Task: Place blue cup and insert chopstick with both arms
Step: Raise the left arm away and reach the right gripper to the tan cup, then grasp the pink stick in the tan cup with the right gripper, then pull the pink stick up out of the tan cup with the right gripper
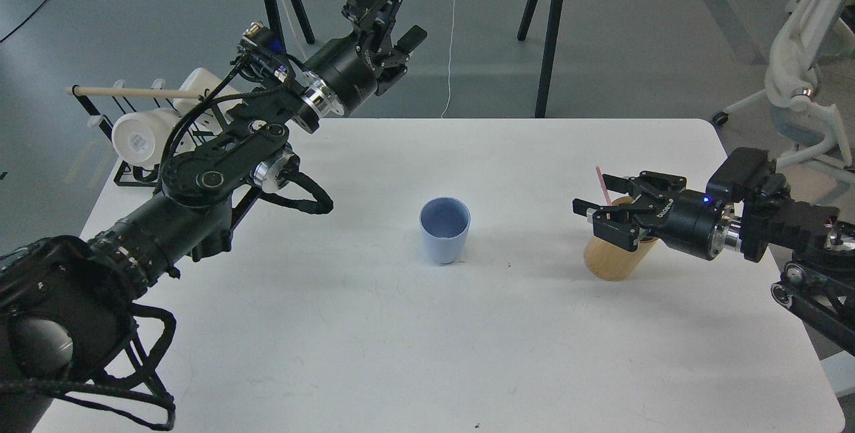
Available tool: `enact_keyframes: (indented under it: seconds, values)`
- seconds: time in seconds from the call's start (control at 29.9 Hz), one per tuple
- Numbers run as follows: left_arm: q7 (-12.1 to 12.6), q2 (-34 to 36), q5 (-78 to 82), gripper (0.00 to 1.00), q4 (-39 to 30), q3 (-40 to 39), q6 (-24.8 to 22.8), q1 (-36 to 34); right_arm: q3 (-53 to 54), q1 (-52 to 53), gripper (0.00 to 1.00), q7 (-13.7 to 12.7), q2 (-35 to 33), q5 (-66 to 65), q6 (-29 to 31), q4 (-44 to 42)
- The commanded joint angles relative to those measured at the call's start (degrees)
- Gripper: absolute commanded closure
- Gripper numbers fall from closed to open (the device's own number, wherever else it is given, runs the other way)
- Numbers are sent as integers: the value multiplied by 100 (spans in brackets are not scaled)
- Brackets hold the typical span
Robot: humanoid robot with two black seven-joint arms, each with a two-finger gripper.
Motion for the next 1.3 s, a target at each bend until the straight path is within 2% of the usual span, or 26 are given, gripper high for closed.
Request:
enact_keyframes:
  seconds: [0.0, 0.3, 0.7, 1.17, 1.27]
  values:
    - [0, -16, 0, 1, 0, 1, 8, 37, 0, 10, 54, 0, 2, 0, -43, 0]
    - [0, -34, -8, 1, 26, -8, 25, 63, 18, 27, 60, 0, 10, 0, -157, -131]
    - [0, -34, -17, 1, 52, -17, 34, 72, 18, 71, 80, -14, -51, -96, -227, -131]
    - [0, -51, -26, 1, 61, -26, 43, 98, 88, 71, 99, -14, -411, -79, -605, -114]
    - [0, -69, -44, 1, 61, -26, 43, 98, 132, 71, 100, -14, -508, -61, -746, -105]
